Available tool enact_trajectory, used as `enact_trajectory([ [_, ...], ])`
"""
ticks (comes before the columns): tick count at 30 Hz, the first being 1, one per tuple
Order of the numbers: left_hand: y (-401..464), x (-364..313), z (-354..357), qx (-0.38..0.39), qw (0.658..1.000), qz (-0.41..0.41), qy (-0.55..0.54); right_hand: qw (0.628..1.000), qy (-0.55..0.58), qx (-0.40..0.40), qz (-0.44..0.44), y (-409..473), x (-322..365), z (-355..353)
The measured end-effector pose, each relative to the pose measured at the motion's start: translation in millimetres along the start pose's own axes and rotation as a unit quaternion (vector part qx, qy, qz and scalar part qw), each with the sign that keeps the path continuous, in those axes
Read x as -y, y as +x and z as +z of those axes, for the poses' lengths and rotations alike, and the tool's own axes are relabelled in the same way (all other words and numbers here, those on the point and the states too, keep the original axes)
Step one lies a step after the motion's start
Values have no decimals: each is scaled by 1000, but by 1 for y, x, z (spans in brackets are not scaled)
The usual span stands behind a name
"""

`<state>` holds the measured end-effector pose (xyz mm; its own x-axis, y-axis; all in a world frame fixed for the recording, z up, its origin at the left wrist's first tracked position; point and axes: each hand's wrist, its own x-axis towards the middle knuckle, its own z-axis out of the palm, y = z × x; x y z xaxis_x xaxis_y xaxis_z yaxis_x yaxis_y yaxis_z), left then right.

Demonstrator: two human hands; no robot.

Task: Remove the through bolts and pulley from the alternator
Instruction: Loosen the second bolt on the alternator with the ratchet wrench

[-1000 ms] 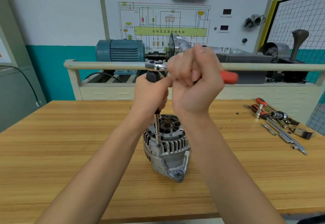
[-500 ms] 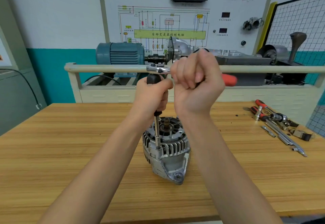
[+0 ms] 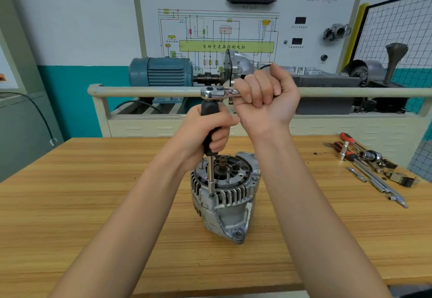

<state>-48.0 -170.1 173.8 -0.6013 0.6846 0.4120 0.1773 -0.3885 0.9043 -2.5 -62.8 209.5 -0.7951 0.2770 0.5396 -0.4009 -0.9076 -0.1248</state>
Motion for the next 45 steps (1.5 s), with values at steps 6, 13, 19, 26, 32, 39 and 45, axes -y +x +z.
enact_trajectory([
  [6,6,5,13,-180,983,7,38,967,-189,78,-150,-20,-20,4],
  [13,7,10,18,-259,959,67,93,878,-353,103,-308,-36,-47,6],
  [19,3,2,0,-41,999,2,1,986,-131,44,-96,-14,-10,5],
  [26,6,2,7,-96,994,-7,41,991,-101,12,-86,-10,-8,3],
  [32,13,12,21,-244,948,105,174,867,-354,135,-323,-33,-40,4],
  [39,8,10,14,-227,969,64,72,902,-307,125,-277,-30,-36,6],
  [45,5,0,-4,15,1000,-21,-12,996,-70,34,-44,-6,-4,0],
])
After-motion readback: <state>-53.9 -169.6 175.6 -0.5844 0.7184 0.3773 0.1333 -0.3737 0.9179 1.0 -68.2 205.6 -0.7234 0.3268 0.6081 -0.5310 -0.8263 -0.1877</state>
